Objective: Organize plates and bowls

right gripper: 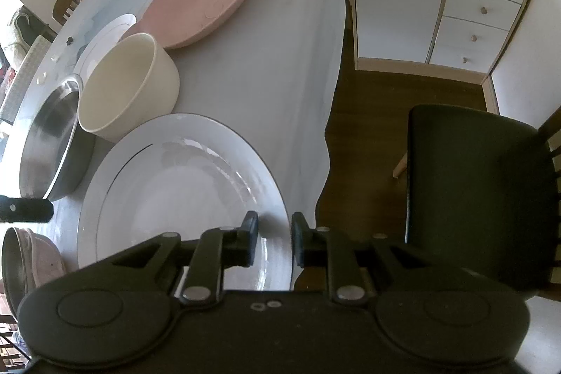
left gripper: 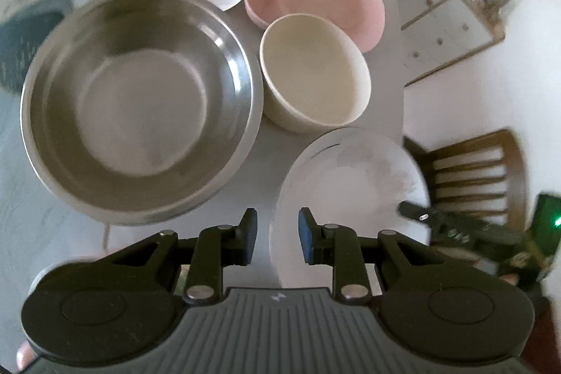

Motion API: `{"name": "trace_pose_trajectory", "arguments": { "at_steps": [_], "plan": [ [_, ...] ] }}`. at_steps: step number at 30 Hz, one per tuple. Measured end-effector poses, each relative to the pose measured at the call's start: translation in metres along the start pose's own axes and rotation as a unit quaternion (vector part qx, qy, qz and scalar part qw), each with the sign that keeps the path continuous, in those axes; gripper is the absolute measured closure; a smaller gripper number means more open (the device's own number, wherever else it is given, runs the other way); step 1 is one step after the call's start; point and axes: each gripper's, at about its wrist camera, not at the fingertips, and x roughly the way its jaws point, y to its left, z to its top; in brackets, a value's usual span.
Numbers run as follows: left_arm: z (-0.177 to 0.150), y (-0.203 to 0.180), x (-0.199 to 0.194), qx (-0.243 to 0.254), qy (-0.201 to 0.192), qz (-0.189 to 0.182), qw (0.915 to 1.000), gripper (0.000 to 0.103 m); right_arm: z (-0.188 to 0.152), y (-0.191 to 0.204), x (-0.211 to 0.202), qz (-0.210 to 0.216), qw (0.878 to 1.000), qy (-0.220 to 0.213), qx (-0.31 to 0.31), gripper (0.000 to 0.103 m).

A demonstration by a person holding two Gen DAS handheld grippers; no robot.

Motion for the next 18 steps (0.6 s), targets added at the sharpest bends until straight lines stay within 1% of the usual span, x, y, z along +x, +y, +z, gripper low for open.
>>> {"name": "trace_pose_trajectory", "arguments": {
  "at_steps": [1,4,6,9,10,13,15,18],
  "plan": [
    [-0.001,-0.004,0.005,0.009,0.002,0.014,0.9999,0.079,0.0,0.001,0.0,-0.001,1.0,0.001,-0.001,0.082],
    [-0.008,-0.016,0.018,0.026,0.008,0.037,0.999,0.079,0.0,0.001,0.0,-0.003,1.0,0.002,-0.002,0.082],
    [-0.012,-0.021,0.027,0.035,0.011,0.059,0.9976,0.079,0.0,0.001,0.0,-0.003,1.0,0.0,0.002,0.082],
    [-0.014,-0.024,0.036,0.039,0.016,0.071,0.9966,0.079,-0.001,-0.001,-0.002,0.0,1.0,-0.005,0.005,0.086],
    [-0.014,-0.025,0.039,0.04,0.017,0.072,0.9964,0.079,-0.001,-0.003,-0.003,0.001,1.0,-0.007,0.006,0.087],
    [-0.019,-0.028,0.049,0.039,0.021,0.061,0.9972,0.079,-0.001,-0.007,-0.006,0.01,1.0,-0.009,0.009,0.089],
    [-0.022,-0.026,0.052,0.04,0.024,0.059,0.9972,0.083,-0.002,-0.008,-0.006,0.013,1.0,-0.012,0.012,0.089],
    [-0.027,-0.026,0.051,0.044,0.02,0.062,0.9969,0.085,-0.003,-0.009,-0.007,0.015,1.0,-0.013,0.011,0.089]
  ]
}}
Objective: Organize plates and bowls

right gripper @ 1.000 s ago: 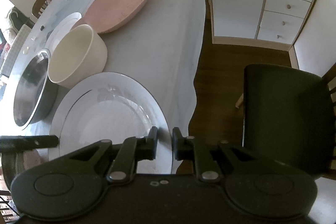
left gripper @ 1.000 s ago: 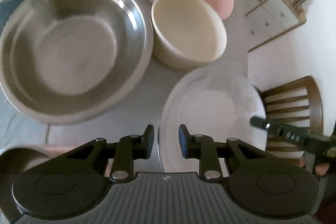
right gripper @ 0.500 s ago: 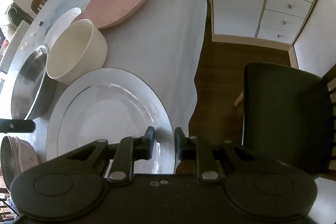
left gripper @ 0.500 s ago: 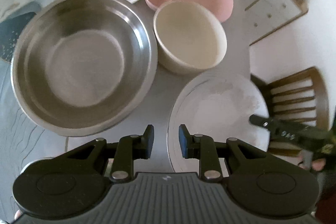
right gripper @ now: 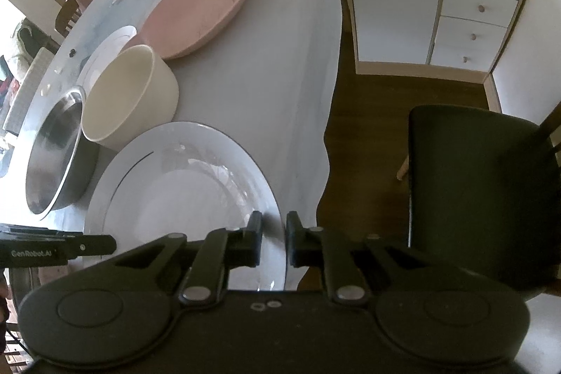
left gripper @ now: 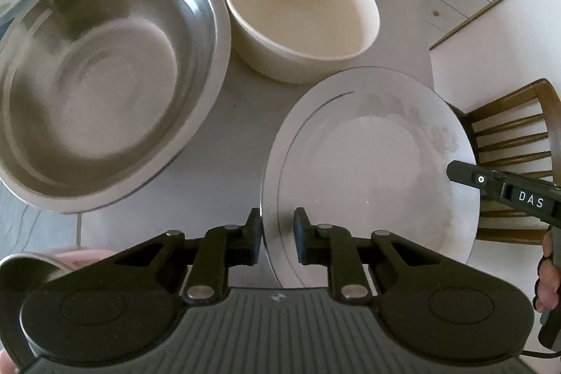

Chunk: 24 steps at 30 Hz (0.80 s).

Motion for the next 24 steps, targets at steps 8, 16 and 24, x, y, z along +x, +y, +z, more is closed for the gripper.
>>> {"name": "trace_pose_trajectory", "arguments": {
  "at_steps": [8,16,24],
  "plan": [
    [-0.005,-0.004,-0.004,-0.002,-0.014,0.008,0.9999,0.087,-0.013,-0.004,-0.001,0.016,1.0,0.017,0.018,0.087],
    [-0.015,-0.015,-0.013,0.005,-0.029,0.007,0.9995,0.09,-0.023,-0.004,-0.01,-0.003,0.999,0.0,0.044,0.091],
    [-0.025,-0.012,-0.017,0.009,-0.035,-0.002,0.9993,0.091,-0.031,-0.003,-0.017,-0.002,0.998,0.001,0.061,0.092]
  ]
}}
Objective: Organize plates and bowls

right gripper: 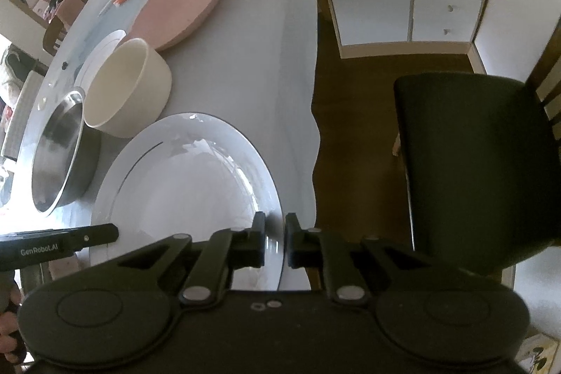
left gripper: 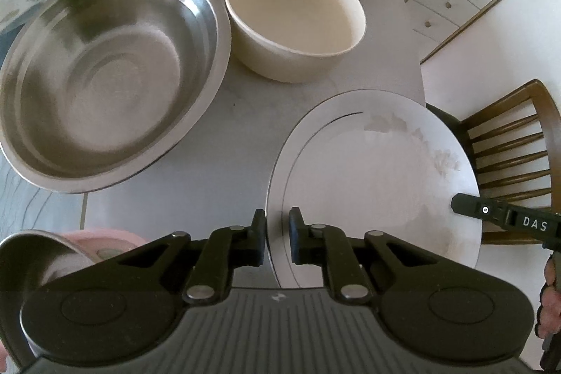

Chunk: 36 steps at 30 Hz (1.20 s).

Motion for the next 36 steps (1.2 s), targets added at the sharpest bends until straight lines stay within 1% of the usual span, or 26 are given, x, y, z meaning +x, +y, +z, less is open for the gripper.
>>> {"name": "trace_pose_trajectory", "arguments": {
  "at_steps": [5,11,20,25,29,36],
  "plan": [
    [0.001,0.003,-0.004,0.006,0.002,-0.006,1.0,0.092,-0.007,-0.002,-0.005,0.003,1.0,-0.001,0.006,0.092],
    [0.004,0.008,-0.011,0.006,-0.006,-0.013,0.9999,0.092,-0.01,-0.002,-0.015,0.004,1.0,-0.01,0.007,0.092],
    [0.012,0.018,-0.051,0.005,-0.035,-0.025,0.9991,0.092,-0.005,0.015,-0.043,0.009,0.999,-0.04,0.008,0.093],
    [0.013,0.033,-0.076,-0.001,-0.051,-0.029,0.9983,0.092,-0.003,0.039,-0.061,0.005,0.998,-0.057,0.0,0.093],
    [0.014,0.053,-0.098,-0.007,-0.062,-0.03,0.9976,0.092,-0.003,0.068,-0.069,0.002,0.998,-0.067,-0.01,0.093],
    [0.016,0.112,-0.134,-0.013,-0.079,-0.033,0.9962,0.092,-0.005,0.128,-0.072,0.003,0.996,-0.08,-0.028,0.093]
  ]
}}
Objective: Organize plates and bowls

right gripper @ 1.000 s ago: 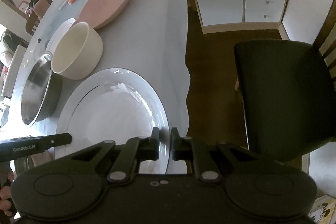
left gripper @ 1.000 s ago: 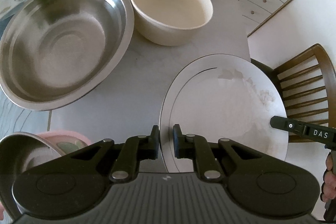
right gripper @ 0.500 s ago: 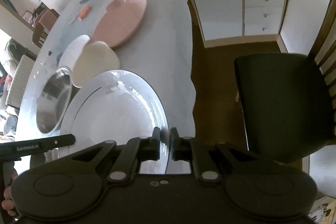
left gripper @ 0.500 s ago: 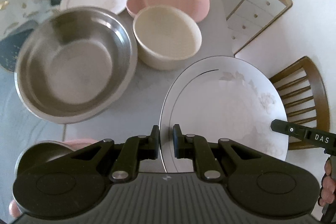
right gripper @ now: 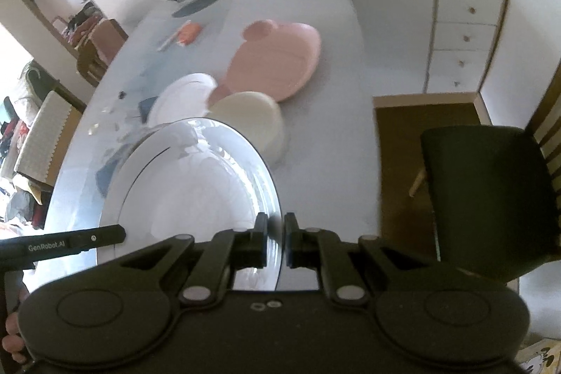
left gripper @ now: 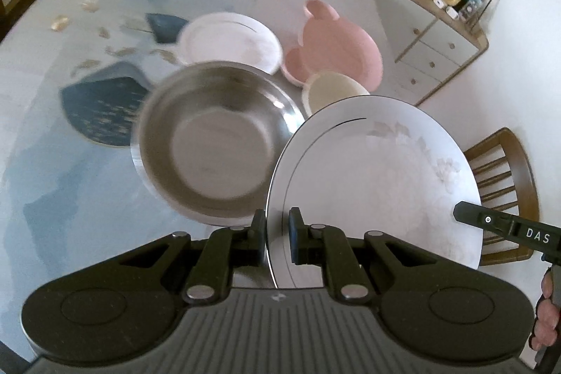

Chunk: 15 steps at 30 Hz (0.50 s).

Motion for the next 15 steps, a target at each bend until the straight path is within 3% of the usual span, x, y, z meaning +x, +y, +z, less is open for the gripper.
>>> {"name": "trace_pose_trajectory", "arguments": {
  "at_steps": [15],
  "plan": [
    [0.003,0.165,-0.067,-0.019,-0.017,0.02,0.9995,0.092,-0.03,0.164,0.035,0.014,1.0,0.0,-0.017,0.093]
  ]
}}
